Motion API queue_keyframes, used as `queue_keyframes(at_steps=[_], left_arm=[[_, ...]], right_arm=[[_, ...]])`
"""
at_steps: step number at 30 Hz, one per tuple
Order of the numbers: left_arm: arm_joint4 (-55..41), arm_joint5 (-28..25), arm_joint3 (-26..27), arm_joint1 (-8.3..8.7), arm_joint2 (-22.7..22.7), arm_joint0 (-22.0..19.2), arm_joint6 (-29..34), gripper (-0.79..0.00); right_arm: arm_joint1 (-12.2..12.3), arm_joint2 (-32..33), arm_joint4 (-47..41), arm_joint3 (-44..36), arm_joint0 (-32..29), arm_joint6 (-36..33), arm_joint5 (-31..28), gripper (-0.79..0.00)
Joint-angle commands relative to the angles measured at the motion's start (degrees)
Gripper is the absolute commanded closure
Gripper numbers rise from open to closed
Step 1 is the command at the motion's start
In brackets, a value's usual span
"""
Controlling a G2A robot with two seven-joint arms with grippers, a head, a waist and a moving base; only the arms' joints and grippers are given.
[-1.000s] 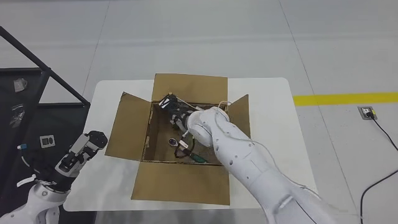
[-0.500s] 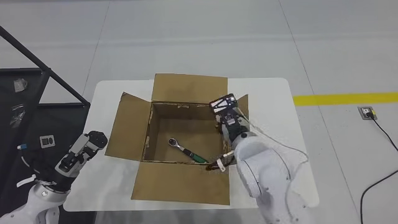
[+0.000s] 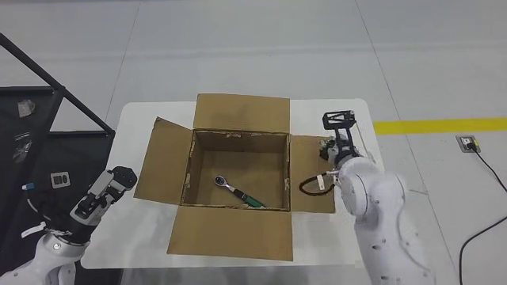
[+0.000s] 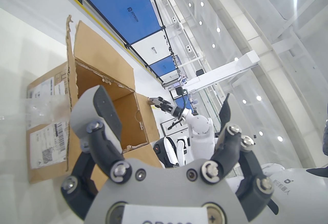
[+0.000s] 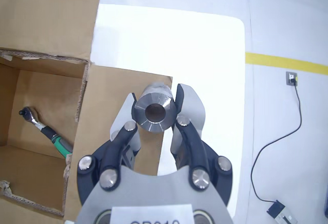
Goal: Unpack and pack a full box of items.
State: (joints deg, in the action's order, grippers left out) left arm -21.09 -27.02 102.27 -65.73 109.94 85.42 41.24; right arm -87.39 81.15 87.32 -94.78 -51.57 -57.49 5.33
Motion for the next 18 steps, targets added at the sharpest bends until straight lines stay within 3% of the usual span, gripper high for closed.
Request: queue_keyframes(at_steps=[1,8,18], left_arm=[[0.0,0.0,0.0,0.0,0.0,0.0,0.0,-0.785],[0.0,0.0,0.0,0.0,0.0,0.0,0.0,-0.785],[0.0,0.0,0.0,0.0,0.0,0.0,0.0,-0.785]], right_arm=[[0.13,1.74,-1.31,3.53,1.08,1.27,0.5,0.0],[1.07,8.03,-5.34,13.49,4.31,5.49,-0.84,0.0],[2.34,9.83,-1.99,31.33,11.34,8.61,-1.94,0.0]])
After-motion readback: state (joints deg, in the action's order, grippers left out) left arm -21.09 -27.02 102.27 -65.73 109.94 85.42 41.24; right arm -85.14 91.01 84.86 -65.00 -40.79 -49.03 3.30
